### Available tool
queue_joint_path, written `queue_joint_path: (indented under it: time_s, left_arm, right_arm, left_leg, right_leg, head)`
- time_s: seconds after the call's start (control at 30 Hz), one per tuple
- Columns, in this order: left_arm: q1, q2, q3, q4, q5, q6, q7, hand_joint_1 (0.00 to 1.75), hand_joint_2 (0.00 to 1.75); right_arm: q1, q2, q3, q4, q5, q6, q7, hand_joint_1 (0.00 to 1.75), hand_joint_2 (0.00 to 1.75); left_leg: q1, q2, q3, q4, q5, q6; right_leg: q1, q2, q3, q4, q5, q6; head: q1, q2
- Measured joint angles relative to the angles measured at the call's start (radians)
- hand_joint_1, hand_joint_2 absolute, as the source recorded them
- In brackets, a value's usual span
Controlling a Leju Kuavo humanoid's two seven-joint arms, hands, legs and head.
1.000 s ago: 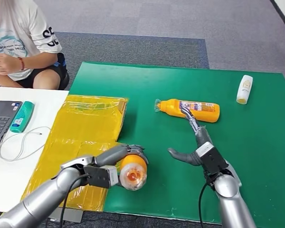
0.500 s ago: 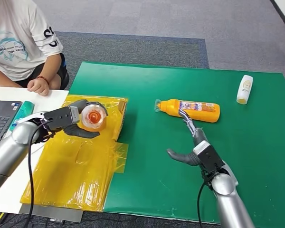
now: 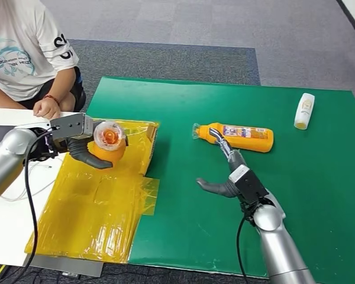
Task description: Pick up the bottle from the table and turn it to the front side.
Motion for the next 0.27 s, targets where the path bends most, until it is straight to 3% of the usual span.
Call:
queue_joint_path:
  time_s: [0.27]
  left_arm:
    - [-0.003, -0.012, -0.129, 0.157, 0.086, -0.032, -0.049, 1.75, 1.75]
  right_arm:
    - [-0.042, 0.021, 0.048, 0.043, -0.015, 0.003, 0.006, 0.00, 1.75]
  left_leg:
    - [0.000, 0.000, 0.000, 0.000, 0.000, 0.000]
  right_leg:
    - [0.000, 0.000, 0.000, 0.000, 0.000, 0.000]
  head:
    - [0.000, 0.000]
